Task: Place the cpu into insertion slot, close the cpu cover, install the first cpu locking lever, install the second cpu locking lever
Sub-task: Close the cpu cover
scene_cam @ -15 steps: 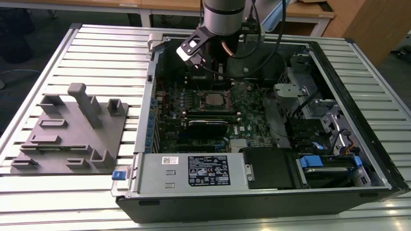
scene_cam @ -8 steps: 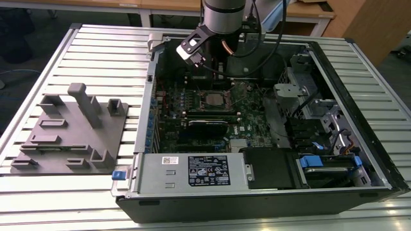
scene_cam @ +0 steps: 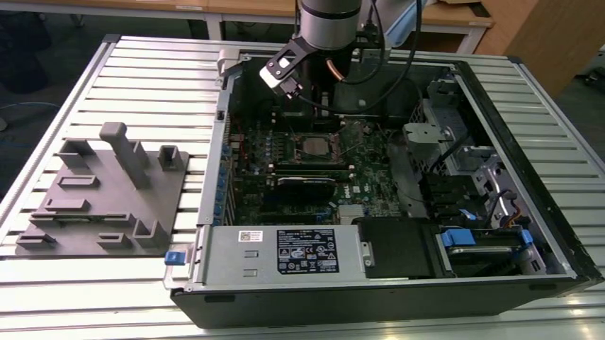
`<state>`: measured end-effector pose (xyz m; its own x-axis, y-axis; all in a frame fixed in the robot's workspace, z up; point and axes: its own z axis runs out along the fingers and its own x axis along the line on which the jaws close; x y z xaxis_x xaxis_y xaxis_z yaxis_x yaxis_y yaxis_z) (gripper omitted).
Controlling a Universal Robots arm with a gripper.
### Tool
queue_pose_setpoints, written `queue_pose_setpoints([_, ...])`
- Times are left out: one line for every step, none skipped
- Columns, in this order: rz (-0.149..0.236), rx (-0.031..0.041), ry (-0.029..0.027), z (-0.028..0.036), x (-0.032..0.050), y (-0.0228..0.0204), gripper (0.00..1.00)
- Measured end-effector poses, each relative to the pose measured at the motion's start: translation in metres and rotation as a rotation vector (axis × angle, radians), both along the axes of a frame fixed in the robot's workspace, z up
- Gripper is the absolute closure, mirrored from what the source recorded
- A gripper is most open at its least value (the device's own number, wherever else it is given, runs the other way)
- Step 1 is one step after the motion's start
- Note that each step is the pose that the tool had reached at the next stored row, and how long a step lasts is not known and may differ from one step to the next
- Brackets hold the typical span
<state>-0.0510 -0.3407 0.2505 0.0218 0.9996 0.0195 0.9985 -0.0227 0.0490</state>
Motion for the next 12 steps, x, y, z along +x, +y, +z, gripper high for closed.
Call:
queue_pose_setpoints([0.000, -0.0005, 0.0003, 0.0005, 0.0000, -0.0001, 0.89])
queue_pose_setpoints([0.000, -0.0004, 0.0003, 0.0011, 0.0000, -0.0001, 0.89])
queue_pose_setpoints([0.000, -0.0001, 0.0001, 0.0015, 0.0000, 0.0000, 0.89])
queue_pose_setpoints([0.000, 0.0000, -0.0001, 0.0017, 0.0000, 0.0000, 0.89])
queue_pose_setpoints([0.000, 0.0002, -0.0001, 0.0017, 0.0000, 0.0000, 0.89])
queue_pose_setpoints([0.000, 0.0003, -0.0002, 0.0017, 0.0000, 0.0000, 0.89])
queue_pose_setpoints([0.000, 0.0000, 0.0000, 0.0020, 0.0000, 0.0000, 0.89])
queue_pose_setpoints([0.000, -0.0001, 0.0000, 0.0021, 0.0001, 0.0000, 0.89])
queue_pose_setpoints([0.000, 0.0000, 0.0001, 0.0021, 0.0001, 0.0000, 0.89])
queue_pose_setpoints([0.000, 0.0000, 0.0001, 0.0021, 0.0002, 0.0000, 0.89])
queue_pose_setpoints([0.000, -0.0001, 0.0000, 0.0021, 0.0005, 0.0000, 0.89])
queue_pose_setpoints([0.000, -0.0002, 0.0001, 0.0021, 0.0008, 0.0000, 0.89])
